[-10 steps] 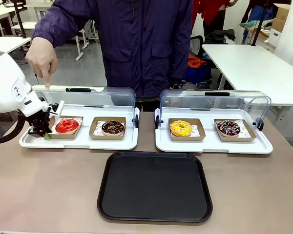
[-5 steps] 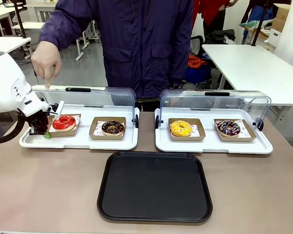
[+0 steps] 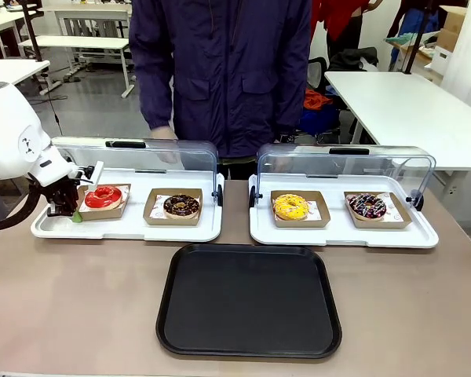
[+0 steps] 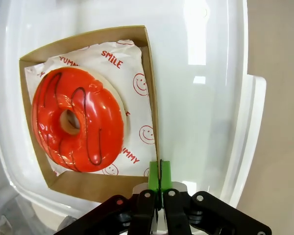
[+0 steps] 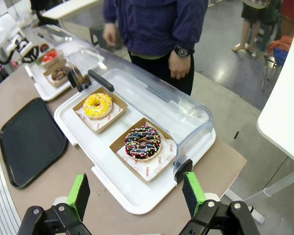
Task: Move the first donut from the left to the tray.
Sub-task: Pick up the Paper togo box containing the Donut indicated by the person and place it on the Handle tray.
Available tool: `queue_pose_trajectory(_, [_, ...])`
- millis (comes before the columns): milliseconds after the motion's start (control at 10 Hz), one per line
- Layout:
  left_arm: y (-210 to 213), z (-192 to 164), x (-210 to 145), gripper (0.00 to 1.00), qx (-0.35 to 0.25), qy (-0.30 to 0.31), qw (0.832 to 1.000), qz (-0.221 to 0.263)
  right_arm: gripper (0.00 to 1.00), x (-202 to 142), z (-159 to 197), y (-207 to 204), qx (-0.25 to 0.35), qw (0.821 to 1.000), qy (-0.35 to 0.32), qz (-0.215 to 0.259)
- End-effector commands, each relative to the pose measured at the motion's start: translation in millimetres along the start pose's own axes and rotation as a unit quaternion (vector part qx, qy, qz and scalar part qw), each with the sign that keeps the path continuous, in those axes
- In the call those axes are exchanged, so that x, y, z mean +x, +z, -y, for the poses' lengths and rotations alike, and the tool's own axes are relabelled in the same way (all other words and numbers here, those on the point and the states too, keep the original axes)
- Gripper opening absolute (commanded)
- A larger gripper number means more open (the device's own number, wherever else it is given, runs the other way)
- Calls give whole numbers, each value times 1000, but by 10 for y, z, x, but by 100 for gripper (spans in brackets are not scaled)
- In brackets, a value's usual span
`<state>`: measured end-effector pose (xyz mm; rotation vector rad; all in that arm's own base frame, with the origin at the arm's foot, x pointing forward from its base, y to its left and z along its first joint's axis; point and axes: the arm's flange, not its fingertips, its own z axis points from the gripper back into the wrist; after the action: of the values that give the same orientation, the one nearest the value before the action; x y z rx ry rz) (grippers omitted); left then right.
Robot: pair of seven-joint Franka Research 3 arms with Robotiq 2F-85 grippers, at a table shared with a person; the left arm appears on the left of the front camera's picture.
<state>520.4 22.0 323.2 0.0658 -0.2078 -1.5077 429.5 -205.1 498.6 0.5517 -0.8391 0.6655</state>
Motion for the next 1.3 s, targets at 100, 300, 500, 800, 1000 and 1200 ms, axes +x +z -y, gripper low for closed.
queue_pose_trajectory(100, [124,42,56,1,23,2,1000,-9,100,-4,-9,-19,0,1000,10,14])
queue_pose_trajectory(300, [485,221,216,1,73,0,997,-12,100,-4,-9,-19,0,1000,10,14])
queue_pose_trajectory(500, [809,485,435,1,99,-15,995,-25,100,-4,-9,-19,0,1000,10,14])
queue_pose_trajectory(800, [1101,895,858,1,92,-42,995,-21,100,-4,-9,-19,0,1000,10,14])
queue_pose_trajectory(1000, [1113,1194,1254,1,79,-48,995,-27,100,-4,-9,-19,0,1000,10,14])
queue_pose_trajectory(1200, [1128,1627,1698,1,83,-65,994,-21,100,-4,-9,-19,0,1000,10,14])
